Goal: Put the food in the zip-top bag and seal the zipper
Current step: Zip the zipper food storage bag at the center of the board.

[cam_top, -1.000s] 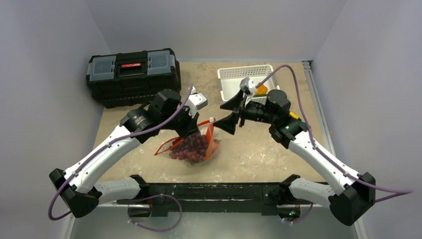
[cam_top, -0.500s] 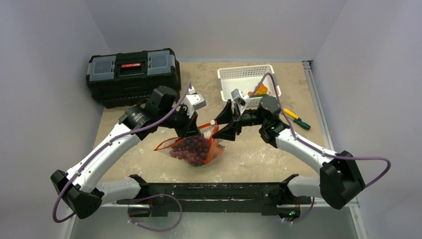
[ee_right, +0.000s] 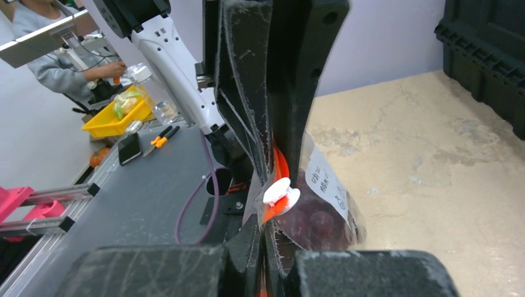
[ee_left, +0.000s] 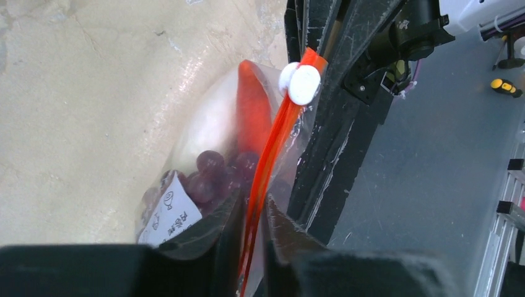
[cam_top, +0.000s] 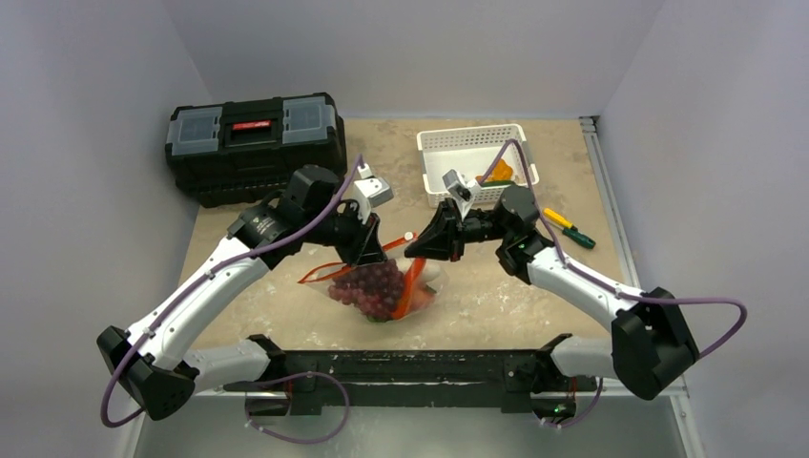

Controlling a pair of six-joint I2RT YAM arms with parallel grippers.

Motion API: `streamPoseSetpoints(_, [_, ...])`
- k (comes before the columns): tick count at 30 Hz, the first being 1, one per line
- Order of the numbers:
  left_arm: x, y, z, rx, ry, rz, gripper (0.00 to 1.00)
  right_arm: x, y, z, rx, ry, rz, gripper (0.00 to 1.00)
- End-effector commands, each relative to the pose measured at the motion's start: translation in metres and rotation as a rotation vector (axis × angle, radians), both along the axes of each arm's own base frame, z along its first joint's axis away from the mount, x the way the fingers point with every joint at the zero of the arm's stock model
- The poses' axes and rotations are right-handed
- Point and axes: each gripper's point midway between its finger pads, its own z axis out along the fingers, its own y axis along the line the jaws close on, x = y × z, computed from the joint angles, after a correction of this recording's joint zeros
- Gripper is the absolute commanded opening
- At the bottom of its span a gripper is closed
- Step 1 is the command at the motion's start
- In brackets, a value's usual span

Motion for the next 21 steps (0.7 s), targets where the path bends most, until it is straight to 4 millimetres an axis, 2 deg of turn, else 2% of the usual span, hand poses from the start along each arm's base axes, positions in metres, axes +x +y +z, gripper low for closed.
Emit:
streamPoseSetpoints(1, [0.011,-0.009,0.029,-0.074,-0.020,0.051,0.26,-0.006,-0.003,0.011,0.003,-0.029,-0.010,0.00])
streamPoseSetpoints(3, [0.010,-0.015,0.038,-0.116,-0.008,0.036,0.42,-0.006,-0.004,0.010,-0.002,-0.024,-0.016,0.00])
streamPoseSetpoints(5, [0.011,-0.022,0.048,-0.165,-0.008,0.035,0.54,-0.006,-0.004,0.009,-0.008,-0.020,-0.016,0.00])
streamPoseSetpoints(6, [0.012,-0.025,0.053,-0.186,-0.007,0.034,0.59,-0.005,-0.004,0.009,-0.011,-0.018,-0.017,0.00])
streamPoseSetpoints(7, [0.012,-0.027,0.058,-0.203,-0.001,0.033,0.61,-0.005,-0.003,0.009,-0.013,-0.015,-0.019,0.00])
streamPoseSetpoints(12, [0.014,-0.043,0.069,-0.239,0.079,0.002,0.62,-0.007,-0.004,0.011,-0.013,-0.018,-0.021,0.00])
streamPoseSetpoints(15, [0.015,-0.047,0.063,-0.210,0.134,-0.004,0.61,-0.006,-0.005,0.009,-0.018,-0.017,-0.022,0.00])
streamPoseSetpoints(17, [0.015,-0.049,0.062,-0.209,0.154,-0.011,0.57,-0.005,-0.004,0.009,-0.021,-0.014,-0.028,0.00])
streamPoseSetpoints(21, [0.014,-0.051,0.061,-0.216,0.166,-0.015,0.41,-0.005,-0.004,0.008,-0.022,-0.018,-0.028,0.00])
